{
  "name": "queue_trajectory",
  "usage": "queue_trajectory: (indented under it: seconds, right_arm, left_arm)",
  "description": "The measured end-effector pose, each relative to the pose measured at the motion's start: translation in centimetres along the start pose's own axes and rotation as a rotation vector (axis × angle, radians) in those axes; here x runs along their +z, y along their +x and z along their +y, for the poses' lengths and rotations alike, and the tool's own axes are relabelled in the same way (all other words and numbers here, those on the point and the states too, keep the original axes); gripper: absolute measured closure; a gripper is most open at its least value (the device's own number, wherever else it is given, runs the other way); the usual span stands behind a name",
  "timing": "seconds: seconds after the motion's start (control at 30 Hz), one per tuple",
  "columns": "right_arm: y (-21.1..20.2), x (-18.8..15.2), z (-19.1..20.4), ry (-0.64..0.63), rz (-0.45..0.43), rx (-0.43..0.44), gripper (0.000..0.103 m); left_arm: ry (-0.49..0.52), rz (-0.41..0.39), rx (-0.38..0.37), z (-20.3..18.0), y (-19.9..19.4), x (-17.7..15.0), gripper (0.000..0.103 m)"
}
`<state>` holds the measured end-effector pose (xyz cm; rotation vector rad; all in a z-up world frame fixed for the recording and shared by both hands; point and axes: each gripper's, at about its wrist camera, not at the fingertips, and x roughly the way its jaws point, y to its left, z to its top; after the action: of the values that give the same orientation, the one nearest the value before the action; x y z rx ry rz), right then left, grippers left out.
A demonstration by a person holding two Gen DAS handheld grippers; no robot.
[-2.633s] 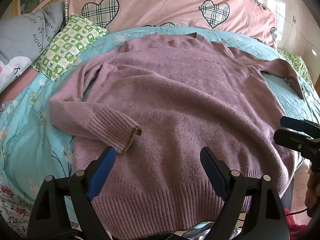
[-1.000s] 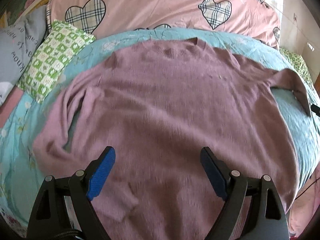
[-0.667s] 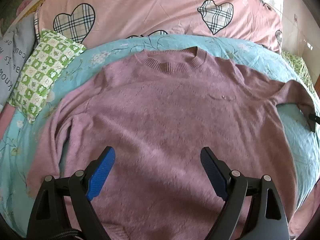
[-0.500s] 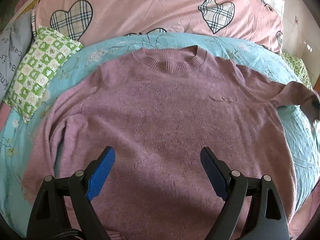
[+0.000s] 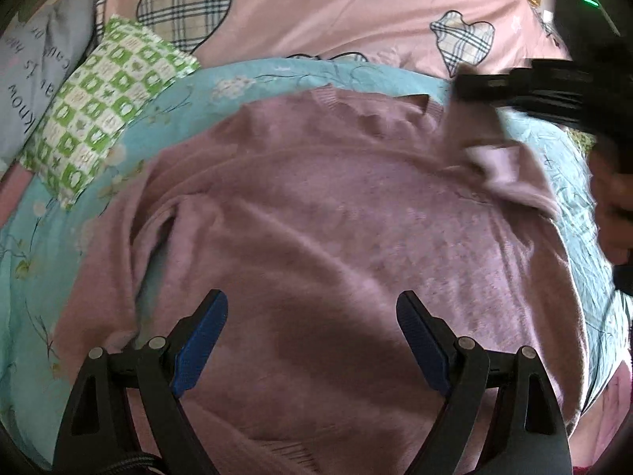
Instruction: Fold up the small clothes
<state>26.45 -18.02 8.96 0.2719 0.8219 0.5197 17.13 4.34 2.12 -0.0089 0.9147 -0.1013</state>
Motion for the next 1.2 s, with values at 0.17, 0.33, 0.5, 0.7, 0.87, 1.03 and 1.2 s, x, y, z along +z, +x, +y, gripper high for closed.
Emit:
queue_trajectory:
  seconds: [0.17, 0.33, 0.5, 0.7, 0.87, 1.03, 1.2]
  right_arm:
    - [7.8, -0.6, 1.7, 0.032, 0.165, 0.07, 0.09]
    - [6.0, -2.2, -0.1, 0.107, 0.149, 0.07, 0.048]
    - [0.7, -3.3, -2.7, 0.144, 0.054, -0.002, 0.038]
    - [-4.1, -6.3, -6.8, 0.248, 0.0, -0.106, 0.037]
    - [-6.2, -9.5, -9.9, 0.378, -0.013, -0.11, 0.037]
    - [-6.8, -10.5, -10.6, 0.406, -0.038, -0.122, 0.037]
    - [-7.0, -10.6, -10.6, 0.399, -0.046, -0.161, 0.037]
  left_arm:
    - [0.003, 0.013, 0.019, 1.1, 0.2, 0.1, 0.015]
    - [0.051, 0.014, 0.012, 0.1, 1.1, 1.2, 0.015]
    - [0.113, 0.009, 0.013, -1.1, 3.2, 3.2, 0.015]
    - [0.24, 0.018, 0.072, -2.7, 6.7, 5.8, 0.014]
    - [0.555, 0.09, 0.124, -5.8, 10.4, 4.6, 0.014]
    - [0.483, 0.184, -0.024, -4.0, 12.5, 6.7, 0.067]
    - [0.368, 0.18, -0.147, -2.6, 9.2, 9.7, 0.101]
